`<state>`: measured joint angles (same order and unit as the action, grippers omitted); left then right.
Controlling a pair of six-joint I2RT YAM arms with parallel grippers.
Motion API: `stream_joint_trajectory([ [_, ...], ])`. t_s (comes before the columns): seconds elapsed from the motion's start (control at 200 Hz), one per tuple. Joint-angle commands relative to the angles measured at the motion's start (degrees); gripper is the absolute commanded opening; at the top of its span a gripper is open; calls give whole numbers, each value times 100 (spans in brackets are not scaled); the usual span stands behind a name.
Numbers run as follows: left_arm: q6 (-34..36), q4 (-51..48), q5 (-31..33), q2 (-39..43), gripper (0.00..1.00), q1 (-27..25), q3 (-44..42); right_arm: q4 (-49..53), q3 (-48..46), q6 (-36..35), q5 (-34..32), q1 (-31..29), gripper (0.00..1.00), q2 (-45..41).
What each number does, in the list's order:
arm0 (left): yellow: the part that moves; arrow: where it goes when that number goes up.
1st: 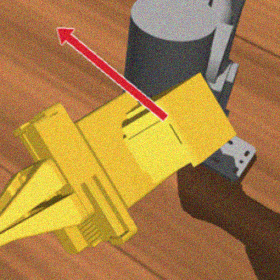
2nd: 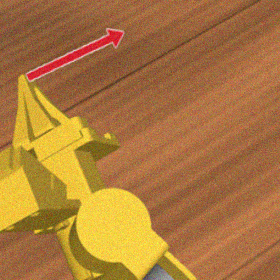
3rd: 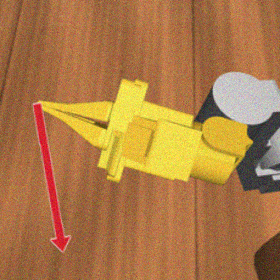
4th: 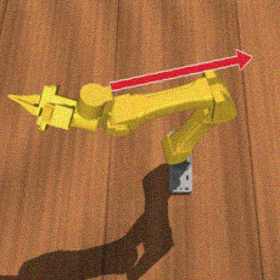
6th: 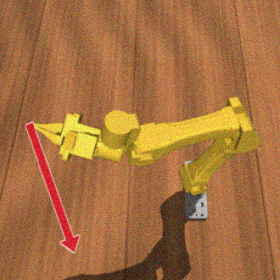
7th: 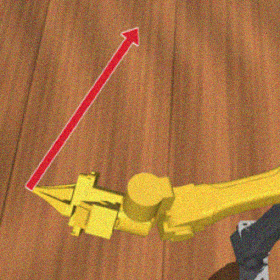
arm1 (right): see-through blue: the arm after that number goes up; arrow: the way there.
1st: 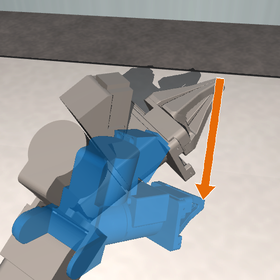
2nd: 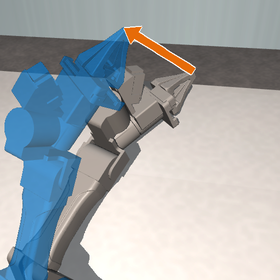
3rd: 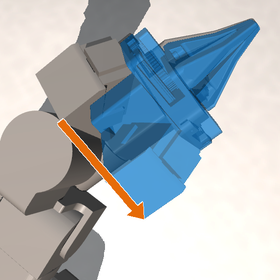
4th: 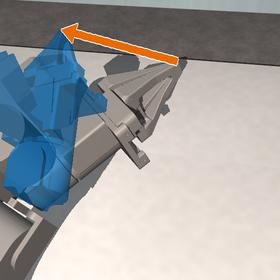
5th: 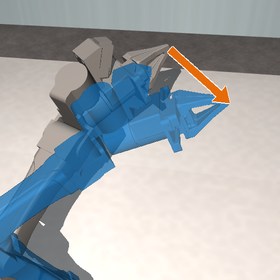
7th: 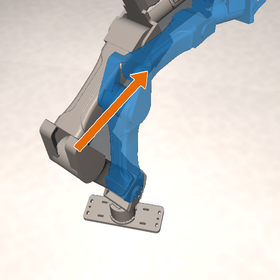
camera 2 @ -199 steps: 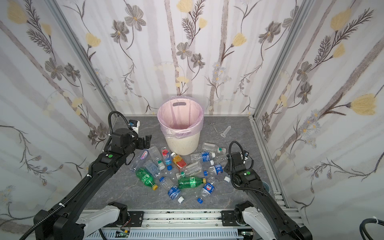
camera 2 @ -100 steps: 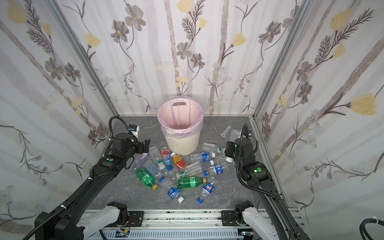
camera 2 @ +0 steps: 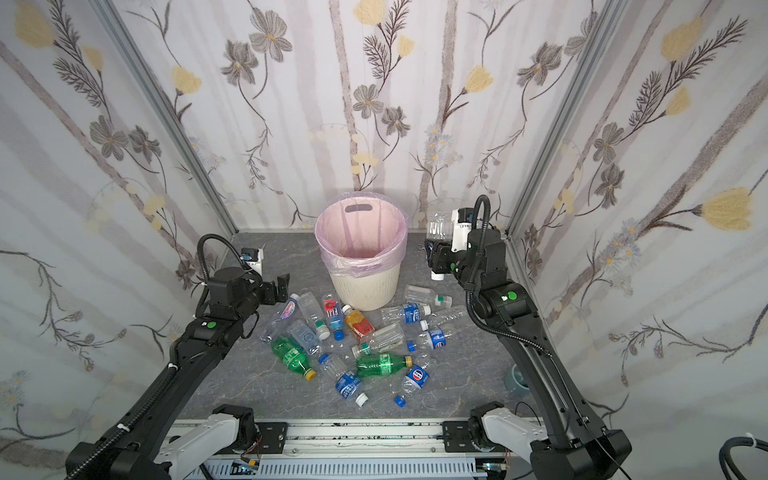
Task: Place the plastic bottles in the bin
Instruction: 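Lift the clear bottle with the right gripper and carry it over the bin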
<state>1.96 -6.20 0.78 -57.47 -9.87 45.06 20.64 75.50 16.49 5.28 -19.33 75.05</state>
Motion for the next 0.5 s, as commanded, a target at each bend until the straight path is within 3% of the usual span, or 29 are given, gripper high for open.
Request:
stream_joint_trajectory([
  [0.0,-35,197,-78,26,100,10,43,-360,517,-235,609,-3,54,348],
  [0.18,-11,206,-78,68,100,11,21,-342,1470,-206,1133,-48,53,1048],
  [0.495,15,222,-116,61,100,20,12,-384,2351,-199,1295,-256,53,1829],
])
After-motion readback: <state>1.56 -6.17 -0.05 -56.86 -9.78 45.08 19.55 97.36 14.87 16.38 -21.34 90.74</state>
